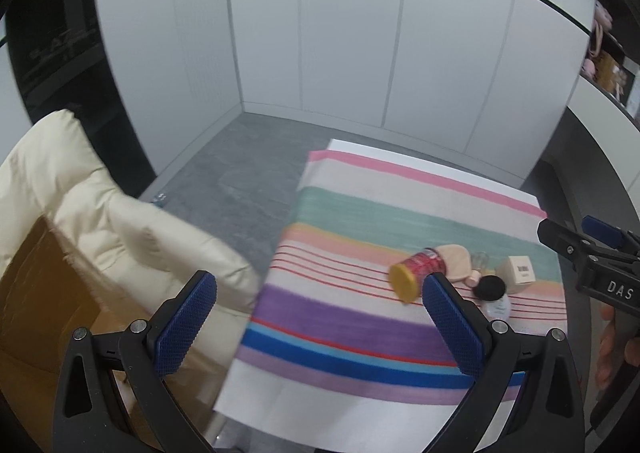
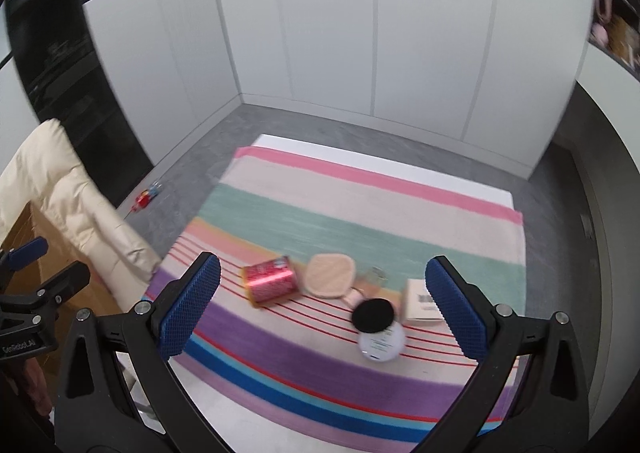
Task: Organize objects
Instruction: 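Move both tools back toward the remaining objects on the rug, then grasp the red can with left tool while right tool grasps the white barcode box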
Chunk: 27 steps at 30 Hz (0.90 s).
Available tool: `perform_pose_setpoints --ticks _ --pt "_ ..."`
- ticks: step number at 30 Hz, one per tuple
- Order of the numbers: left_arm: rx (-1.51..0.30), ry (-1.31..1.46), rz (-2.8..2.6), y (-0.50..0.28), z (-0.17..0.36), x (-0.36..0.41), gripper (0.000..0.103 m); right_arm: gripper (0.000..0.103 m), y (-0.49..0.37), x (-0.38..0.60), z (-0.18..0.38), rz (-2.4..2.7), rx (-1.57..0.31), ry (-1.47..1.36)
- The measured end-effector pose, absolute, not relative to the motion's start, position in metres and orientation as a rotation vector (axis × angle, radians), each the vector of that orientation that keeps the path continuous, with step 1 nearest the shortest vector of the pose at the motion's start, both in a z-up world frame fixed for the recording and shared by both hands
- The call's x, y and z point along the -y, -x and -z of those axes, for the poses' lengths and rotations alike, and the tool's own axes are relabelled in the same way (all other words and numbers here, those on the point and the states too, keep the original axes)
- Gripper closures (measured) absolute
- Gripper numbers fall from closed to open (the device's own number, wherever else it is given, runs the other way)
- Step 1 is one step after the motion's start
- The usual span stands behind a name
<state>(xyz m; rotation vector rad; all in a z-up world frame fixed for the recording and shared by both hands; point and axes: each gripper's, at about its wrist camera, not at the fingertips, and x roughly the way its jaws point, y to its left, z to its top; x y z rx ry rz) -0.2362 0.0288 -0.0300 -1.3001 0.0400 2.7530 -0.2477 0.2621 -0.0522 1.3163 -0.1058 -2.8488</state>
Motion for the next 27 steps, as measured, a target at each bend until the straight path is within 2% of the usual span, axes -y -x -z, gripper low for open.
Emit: perform_pose_setpoints --ticks 8,15,18,27 --pt "-0.103 1.349 -2.661 0.252 0.064 -0.069 0.0 0.0 0.252 -0.316 0.098 2.865 0.198 -1.522" --pt "-0.06 1.438 -2.592 0.267 0.097 -0.075 0.0 0.0 0.267 -0.347 0.152 2.725 0.303 -1.785" --pt "-0.052 1.46 -2.566 0.273 0.108 -0.078 0.0 0.0 0.265 -0.352 0.167 2.691 0.352 -1.809" --pt "-0.108 1.515 -2.443 0.295 0.138 -0.115 0.0 0.0 0.281 -0.36 0.186 2.64 0.241 -1.966"
